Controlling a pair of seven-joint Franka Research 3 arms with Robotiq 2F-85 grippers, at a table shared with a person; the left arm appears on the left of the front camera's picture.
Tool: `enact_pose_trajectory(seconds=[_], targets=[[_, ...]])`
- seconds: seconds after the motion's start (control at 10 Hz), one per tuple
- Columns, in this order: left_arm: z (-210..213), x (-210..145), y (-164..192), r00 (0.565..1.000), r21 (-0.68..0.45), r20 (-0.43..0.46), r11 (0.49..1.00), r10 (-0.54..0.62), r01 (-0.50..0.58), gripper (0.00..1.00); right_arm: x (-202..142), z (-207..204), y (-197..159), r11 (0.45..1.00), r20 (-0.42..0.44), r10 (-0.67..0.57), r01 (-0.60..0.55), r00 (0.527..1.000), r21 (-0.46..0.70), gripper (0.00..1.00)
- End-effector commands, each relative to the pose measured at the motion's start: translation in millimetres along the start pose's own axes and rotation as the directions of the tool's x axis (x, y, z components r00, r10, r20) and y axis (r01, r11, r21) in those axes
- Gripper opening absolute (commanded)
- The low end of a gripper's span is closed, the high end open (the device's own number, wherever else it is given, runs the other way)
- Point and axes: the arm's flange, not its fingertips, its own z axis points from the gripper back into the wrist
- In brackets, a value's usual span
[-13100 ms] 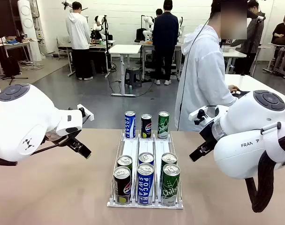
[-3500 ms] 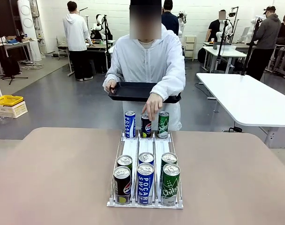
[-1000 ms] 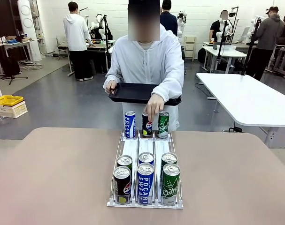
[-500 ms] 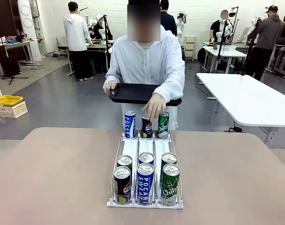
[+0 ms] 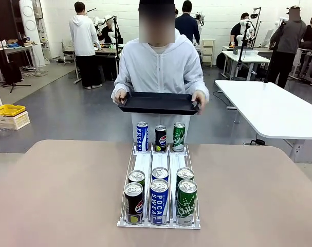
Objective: Retrieve and hand over the desired beverage to the person.
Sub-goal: Pick up a can of the same type that the person held from the Automatic Can Dispenser.
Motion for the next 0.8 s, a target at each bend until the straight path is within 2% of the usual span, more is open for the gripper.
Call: enact_pose_trajectory(seconds=[0.0, 0.1, 0.2, 0.3, 0.4, 0.5, 0.6, 0.7], targets=[[0, 0, 0, 1.0, 0.0, 0.0, 1.0, 0.0, 0.0, 1.0, 1, -1, 0, 1.0, -0.005, -0.001, 0.001, 1.0, -0.008, 1.0], [-26, 5, -42, 0.987, 0.106, -0.126, 0.988, -0.096, 0.109, 1.0, 1, -1, 0, 1.0, -0.005, -0.001, 0.001, 1.0, -0.008, 1.0], [-61, 8, -89, 0.944, 0.167, -0.276, 0.958, -0.182, 0.234, 1.0, 1, -1, 0, 1.0, -0.005, -0.001, 0.001, 1.0, -0.008, 1.0], [-103, 10, -136, 0.888, 0.184, -0.423, 0.942, -0.182, 0.281, 1.0, 1, -1, 0, 1.0, -0.005, -0.001, 0.001, 1.0, -0.008, 1.0], [-134, 20, -166, 0.836, 0.179, -0.516, 0.931, -0.186, 0.318, 1.0, 1, -1, 0, 1.0, -0.005, -0.001, 0.001, 1.0, -0.008, 1.0], [-159, 18, -193, 0.787, 0.206, -0.611, 0.943, -0.085, 0.262, 1.0, 1, -1, 0, 1.0, -0.005, -0.001, 0.001, 1.0, -0.008, 1.0], [-185, 15, -218, 0.809, 0.306, -0.583, 0.943, 0.079, 0.129, 1.0, 1, -1, 0, 1.0, -0.005, -0.001, 0.001, 1.0, -0.008, 1.0], [-212, 3, -246, 0.818, 0.44, -0.512, 0.898, 0.262, -0.012, 1.0, 1, -1, 0, 1.0, -0.005, -0.001, 0.001, 1.0, -0.008, 1.0]])
